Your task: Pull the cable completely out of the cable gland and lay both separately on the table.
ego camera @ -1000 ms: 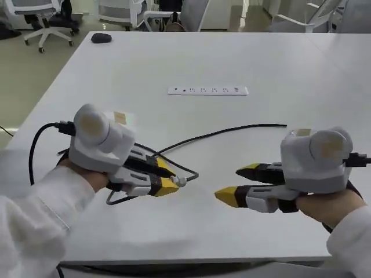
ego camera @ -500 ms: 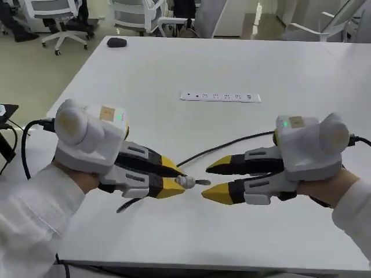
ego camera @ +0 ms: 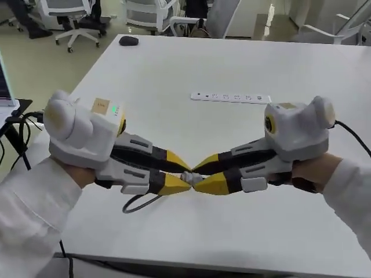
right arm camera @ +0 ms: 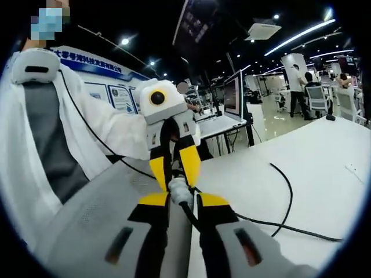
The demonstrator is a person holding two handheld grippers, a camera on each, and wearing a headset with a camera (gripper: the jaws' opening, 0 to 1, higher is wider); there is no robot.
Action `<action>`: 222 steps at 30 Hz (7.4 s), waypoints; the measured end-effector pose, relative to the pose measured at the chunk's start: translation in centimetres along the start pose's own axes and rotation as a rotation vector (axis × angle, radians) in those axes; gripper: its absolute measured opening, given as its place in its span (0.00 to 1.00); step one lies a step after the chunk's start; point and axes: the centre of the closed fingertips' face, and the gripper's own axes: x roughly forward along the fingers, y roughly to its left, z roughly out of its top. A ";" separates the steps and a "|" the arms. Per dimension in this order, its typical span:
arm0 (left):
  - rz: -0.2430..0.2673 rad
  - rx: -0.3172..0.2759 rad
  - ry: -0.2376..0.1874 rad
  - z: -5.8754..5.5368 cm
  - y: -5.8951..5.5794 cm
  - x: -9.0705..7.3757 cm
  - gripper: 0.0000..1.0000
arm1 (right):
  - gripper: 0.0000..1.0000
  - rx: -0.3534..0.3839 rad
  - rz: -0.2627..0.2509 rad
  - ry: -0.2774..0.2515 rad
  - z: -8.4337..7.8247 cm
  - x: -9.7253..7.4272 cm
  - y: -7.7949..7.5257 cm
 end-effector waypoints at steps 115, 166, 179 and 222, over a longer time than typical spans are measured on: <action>-0.036 -0.297 -0.399 5.9 -0.4 -1.4 0.14 | 0.11 0.065 -0.025 0.156 5.1 -2.7 2.9; -0.068 -0.393 -0.323 4.9 -0.5 -1.5 0.16 | 0.10 0.094 -0.028 -0.048 6.4 -3.0 2.7; -0.094 -0.429 -0.362 5.6 -0.4 -1.3 0.16 | 0.10 0.033 -0.021 0.081 4.9 -3.0 3.1; -0.055 -0.733 -0.589 5.7 1.3 -2.0 0.13 | 0.09 -0.491 -0.219 0.062 6.2 -2.5 1.8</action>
